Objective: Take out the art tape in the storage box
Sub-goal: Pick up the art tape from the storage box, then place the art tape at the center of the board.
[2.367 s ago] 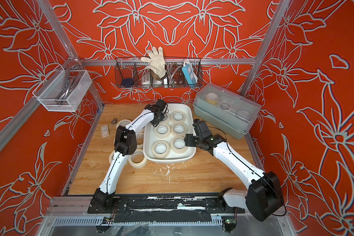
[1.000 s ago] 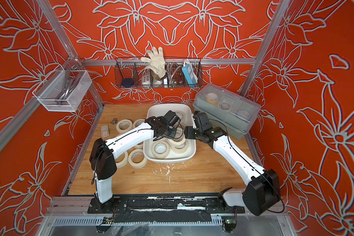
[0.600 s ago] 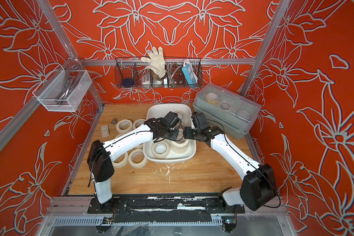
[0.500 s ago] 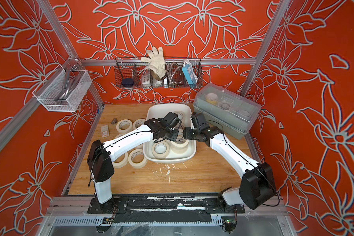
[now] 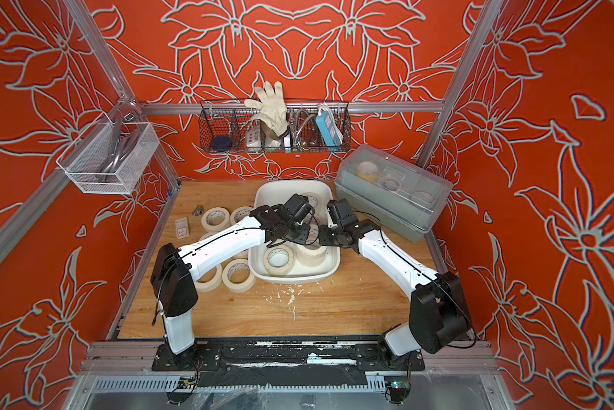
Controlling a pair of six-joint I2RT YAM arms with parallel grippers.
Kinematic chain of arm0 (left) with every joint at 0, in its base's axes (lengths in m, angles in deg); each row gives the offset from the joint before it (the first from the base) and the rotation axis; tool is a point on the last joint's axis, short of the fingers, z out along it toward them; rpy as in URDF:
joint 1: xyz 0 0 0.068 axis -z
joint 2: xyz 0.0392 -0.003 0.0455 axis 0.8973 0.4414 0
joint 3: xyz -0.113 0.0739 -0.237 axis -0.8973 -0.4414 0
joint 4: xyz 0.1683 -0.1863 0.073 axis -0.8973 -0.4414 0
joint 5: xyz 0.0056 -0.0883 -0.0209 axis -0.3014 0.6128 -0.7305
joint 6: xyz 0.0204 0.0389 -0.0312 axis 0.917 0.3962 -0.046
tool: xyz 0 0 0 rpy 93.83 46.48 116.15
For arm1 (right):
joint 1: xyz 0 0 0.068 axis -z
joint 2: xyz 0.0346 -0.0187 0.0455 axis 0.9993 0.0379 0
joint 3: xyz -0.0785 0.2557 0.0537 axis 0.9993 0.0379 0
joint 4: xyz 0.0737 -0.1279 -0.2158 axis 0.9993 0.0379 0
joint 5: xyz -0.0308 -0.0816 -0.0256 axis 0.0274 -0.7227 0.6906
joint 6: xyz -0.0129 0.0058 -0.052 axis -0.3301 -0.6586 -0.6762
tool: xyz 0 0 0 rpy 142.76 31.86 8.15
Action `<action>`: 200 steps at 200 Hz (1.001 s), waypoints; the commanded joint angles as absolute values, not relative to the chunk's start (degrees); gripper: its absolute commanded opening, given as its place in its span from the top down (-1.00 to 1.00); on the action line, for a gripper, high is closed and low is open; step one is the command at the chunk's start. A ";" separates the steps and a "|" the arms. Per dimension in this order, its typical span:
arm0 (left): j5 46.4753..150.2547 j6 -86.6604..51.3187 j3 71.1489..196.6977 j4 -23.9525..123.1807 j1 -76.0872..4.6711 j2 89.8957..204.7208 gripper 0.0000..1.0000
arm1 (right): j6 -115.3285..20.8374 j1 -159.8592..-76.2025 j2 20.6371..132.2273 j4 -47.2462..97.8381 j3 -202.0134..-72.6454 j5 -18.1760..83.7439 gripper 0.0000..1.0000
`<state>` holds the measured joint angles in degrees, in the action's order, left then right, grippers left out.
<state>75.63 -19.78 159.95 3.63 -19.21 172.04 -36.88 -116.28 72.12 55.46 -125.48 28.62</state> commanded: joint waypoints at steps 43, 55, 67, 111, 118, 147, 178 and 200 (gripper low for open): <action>80.46 -23.78 157.30 5.76 -19.27 162.31 -0.50 | -38.24 -115.77 70.02 57.89 -127.48 22.82 1.00; 80.42 -24.24 157.34 4.79 -19.64 161.10 -0.62 | -39.62 -115.78 69.37 59.16 -128.18 21.21 1.00; 79.63 -24.45 157.15 4.06 -19.99 159.77 -0.69 | -40.86 -115.69 68.76 60.63 -129.05 19.04 1.00; 75.47 -26.56 152.74 4.71 -23.06 154.01 -0.94 | -43.67 -113.38 66.37 63.80 -131.12 12.37 1.00; 75.30 -26.95 151.83 4.82 -23.79 153.30 -0.95 | -43.79 -112.70 66.00 63.95 -131.24 11.69 1.00; 71.54 -28.57 149.60 3.68 -24.95 151.29 -0.95 | -43.04 -108.64 64.12 63.89 -130.54 10.56 1.00; 70.82 -28.83 148.19 3.64 -25.63 150.33 -0.96 | -40.07 -104.29 62.81 62.48 -128.25 8.06 1.00; 71.11 -28.85 148.29 3.29 -26.08 150.65 -0.96 | -36.99 -101.18 63.47 59.78 -125.88 6.79 1.00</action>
<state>72.25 -28.24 148.17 4.33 -25.42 151.93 -41.10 -103.99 64.21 63.06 -128.10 10.06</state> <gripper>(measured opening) 0.981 0.226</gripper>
